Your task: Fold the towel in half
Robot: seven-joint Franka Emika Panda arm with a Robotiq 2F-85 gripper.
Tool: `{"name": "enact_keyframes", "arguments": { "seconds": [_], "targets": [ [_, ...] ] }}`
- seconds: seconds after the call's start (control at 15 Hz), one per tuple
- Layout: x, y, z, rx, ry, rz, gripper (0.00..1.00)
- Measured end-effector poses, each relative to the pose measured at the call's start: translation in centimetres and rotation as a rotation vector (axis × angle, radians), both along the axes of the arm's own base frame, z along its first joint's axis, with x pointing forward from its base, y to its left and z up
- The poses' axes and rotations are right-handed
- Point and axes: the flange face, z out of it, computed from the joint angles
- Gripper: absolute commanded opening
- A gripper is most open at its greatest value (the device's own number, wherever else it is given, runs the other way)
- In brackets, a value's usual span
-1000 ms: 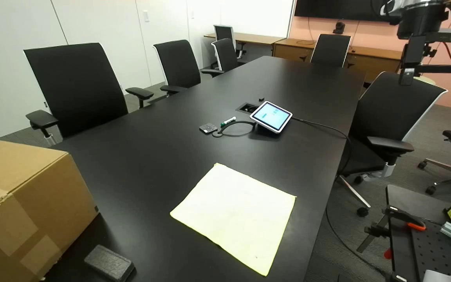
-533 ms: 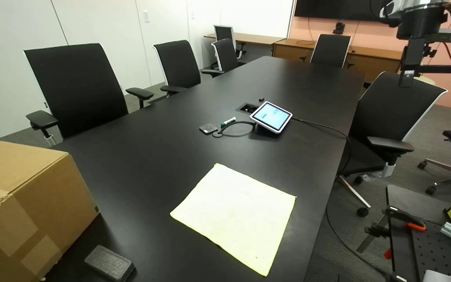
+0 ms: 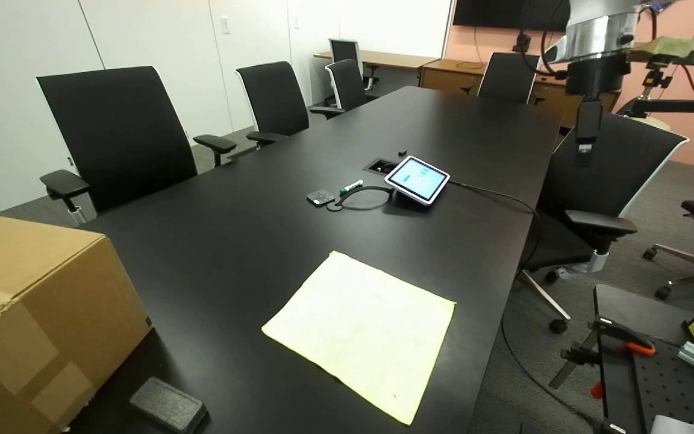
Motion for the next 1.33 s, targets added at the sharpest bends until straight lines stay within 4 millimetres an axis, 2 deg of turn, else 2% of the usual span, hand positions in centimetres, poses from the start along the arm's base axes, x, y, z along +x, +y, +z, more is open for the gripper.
{"name": "enact_keyframes", "arguments": {
  "seconds": [0.4, 0.73, 1.0, 1.33],
  "targets": [
    [5.2, 2.7, -7.1, -0.028, 0.105, 0.037, 1.0],
    [9.5, 4.3, -13.0, -0.06, 0.058, -0.036, 1.0],
    [11.3, 6.6, -16.3, -0.041, -0.001, -0.121, 1.0],
    [12.0, 12.0, -20.2, -0.004, -0.029, -0.22, 1.0]
  ]
}}
